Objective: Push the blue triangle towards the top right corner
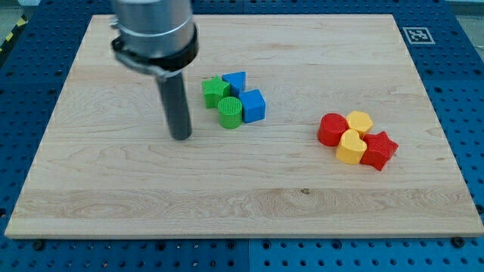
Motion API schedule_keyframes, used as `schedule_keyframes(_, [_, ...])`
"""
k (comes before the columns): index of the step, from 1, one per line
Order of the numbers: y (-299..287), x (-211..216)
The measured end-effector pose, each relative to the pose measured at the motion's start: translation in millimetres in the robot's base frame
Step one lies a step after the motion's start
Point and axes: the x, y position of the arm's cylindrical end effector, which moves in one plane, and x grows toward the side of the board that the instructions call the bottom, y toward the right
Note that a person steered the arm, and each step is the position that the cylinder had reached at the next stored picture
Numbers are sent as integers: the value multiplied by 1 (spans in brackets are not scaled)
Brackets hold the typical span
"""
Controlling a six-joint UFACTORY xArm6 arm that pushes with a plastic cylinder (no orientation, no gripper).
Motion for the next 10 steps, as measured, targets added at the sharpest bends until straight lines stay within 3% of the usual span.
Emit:
schedule_keyframes(4, [6,5])
schedule_keyframes(10, [93,-128])
